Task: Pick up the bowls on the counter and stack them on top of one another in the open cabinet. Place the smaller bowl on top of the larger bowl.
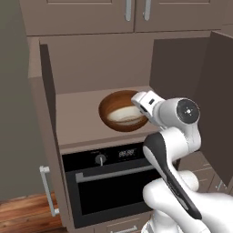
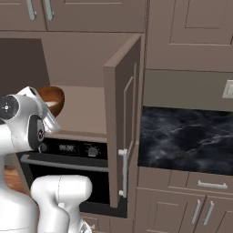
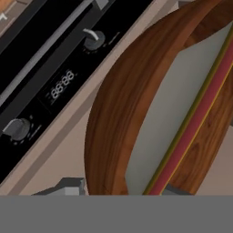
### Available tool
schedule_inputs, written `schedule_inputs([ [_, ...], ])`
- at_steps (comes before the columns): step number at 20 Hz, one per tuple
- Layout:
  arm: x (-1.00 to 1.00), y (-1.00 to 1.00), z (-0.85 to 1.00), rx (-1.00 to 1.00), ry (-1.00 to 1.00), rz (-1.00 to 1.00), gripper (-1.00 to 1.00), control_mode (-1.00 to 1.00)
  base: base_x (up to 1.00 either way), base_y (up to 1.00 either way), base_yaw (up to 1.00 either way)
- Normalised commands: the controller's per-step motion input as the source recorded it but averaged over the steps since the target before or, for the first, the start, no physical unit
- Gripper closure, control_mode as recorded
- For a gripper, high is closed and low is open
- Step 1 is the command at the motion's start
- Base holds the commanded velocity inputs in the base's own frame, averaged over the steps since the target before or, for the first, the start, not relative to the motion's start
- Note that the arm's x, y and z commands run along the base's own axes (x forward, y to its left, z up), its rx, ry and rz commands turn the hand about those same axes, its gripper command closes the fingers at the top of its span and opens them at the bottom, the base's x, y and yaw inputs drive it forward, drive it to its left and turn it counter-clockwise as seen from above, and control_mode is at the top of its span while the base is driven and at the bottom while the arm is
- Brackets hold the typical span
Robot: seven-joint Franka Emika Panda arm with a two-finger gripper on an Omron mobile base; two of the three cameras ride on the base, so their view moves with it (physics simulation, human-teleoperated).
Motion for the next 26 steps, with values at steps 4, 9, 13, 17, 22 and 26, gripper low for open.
schedule_inputs([
  [4, 0.0, 0.0, 0.0, 0.0, 0.0, 0.0, 1.0, -1.0, 0.0, 0.0, 0.0],
  [9, 0.0, -0.06, 0.0, 0.13, 0.0, 0.01, 1.0, -1.0, 0.0, 0.0, 0.0],
  [13, 0.0, -0.01, 0.0, 0.05, 0.0, 0.0, 1.0, -1.0, 0.0, 0.0, 0.0],
  [17, 0.09, 0.0, -0.02, 0.0, 0.0, 0.0, 1.0, -1.0, 0.0, 0.0, 0.0],
  [22, 0.32, 0.02, -0.14, 0.0, 0.0, 0.0, 1.0, -1.0, 0.0, 0.0, 0.0],
  [26, 0.48, 0.09, -0.12, 0.0, 0.0, -0.03, 1.0, -1.0, 0.0, 0.0, 0.0],
])
